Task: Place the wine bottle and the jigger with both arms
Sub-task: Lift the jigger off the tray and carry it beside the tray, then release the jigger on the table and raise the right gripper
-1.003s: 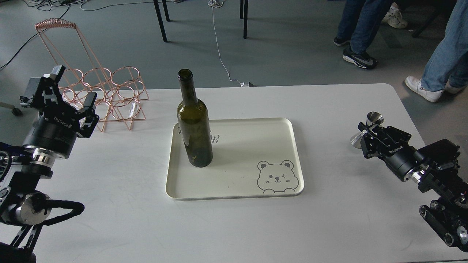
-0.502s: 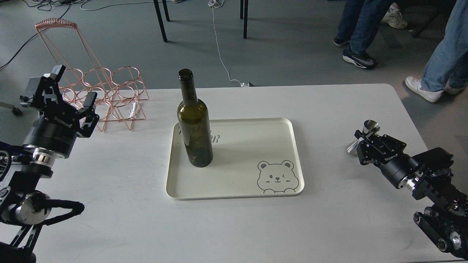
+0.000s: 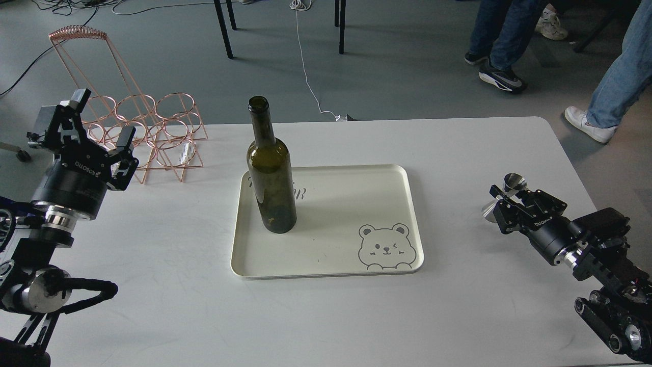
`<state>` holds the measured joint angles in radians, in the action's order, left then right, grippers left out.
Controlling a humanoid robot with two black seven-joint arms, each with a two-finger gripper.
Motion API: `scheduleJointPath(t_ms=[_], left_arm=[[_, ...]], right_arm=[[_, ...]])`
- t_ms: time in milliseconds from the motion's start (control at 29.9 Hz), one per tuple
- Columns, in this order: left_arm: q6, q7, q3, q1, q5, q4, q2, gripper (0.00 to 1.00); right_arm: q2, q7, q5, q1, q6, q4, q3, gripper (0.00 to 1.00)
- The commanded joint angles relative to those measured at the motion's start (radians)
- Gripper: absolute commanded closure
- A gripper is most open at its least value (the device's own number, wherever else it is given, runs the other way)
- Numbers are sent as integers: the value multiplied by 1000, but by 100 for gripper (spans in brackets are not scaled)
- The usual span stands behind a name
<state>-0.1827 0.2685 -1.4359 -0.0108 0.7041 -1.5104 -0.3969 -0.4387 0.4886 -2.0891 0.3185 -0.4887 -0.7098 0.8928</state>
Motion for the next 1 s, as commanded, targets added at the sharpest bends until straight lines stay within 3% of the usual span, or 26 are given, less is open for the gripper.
scheduleJointPath(t_ms=[0, 268, 468, 736, 869, 970], left_arm=[[0, 0, 0, 0, 0, -4, 0, 1], [0, 0, 0, 0, 0, -8, 0, 1], [3, -2, -3, 0, 0, -31, -5, 1], [5, -2, -5, -1, 0, -47, 0, 1], [3, -2, -5, -1, 0, -47, -5, 1], [3, -2, -5, -1, 2, -47, -8, 1]], right_arm=[[-15, 0, 61, -4, 0, -19, -52, 5], [-132, 0, 104, -61, 0, -144, -66, 3], [-337, 0, 251, -202, 0, -321, -78, 3], [-665, 0, 665, -322, 0, -681, -80, 3], [-710, 0, 952, -286, 0, -844, -71, 3], [-696, 0, 1113, -150, 0, -878, -75, 3]])
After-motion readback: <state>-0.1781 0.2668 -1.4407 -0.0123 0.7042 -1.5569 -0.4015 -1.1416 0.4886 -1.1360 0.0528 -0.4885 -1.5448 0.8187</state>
